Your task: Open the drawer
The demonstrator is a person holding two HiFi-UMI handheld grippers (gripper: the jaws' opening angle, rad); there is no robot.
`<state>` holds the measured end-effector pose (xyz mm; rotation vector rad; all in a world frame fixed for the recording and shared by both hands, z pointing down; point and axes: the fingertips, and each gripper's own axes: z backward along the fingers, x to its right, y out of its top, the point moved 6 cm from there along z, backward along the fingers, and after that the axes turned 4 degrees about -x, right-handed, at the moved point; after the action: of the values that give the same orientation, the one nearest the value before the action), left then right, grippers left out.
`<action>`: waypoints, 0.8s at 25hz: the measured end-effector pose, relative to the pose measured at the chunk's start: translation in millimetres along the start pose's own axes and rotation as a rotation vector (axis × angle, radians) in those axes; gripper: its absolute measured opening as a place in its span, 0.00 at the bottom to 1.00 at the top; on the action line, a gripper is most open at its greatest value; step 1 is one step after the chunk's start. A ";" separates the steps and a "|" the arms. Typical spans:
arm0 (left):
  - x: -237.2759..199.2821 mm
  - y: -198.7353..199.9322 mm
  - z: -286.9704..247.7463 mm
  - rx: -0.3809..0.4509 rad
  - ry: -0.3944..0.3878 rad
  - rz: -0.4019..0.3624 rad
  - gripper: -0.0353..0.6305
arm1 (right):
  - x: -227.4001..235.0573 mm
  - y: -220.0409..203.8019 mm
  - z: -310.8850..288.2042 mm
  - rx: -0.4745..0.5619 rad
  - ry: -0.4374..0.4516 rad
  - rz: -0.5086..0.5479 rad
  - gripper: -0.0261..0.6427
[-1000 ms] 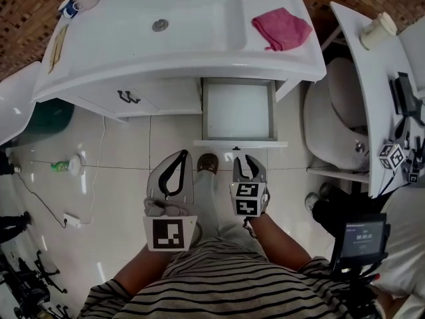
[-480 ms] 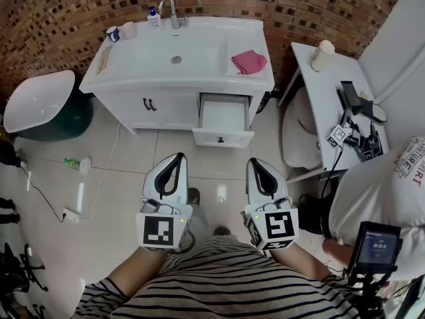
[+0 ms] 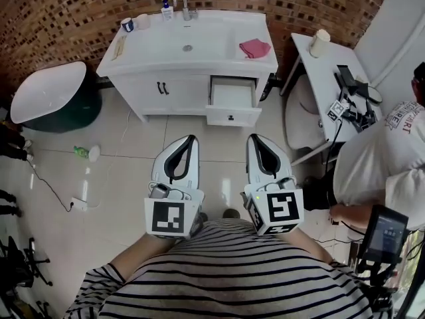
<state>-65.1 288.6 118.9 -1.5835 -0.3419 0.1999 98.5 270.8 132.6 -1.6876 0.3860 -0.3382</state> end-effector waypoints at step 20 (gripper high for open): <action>-54.8 -11.9 43.2 -0.015 -0.062 0.059 0.08 | -100.4 10.3 -8.5 -0.028 0.005 0.069 0.04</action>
<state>-132.1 310.9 124.3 -1.6061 -0.3451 0.2929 3.9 305.8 123.2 -1.6972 0.4536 -0.2866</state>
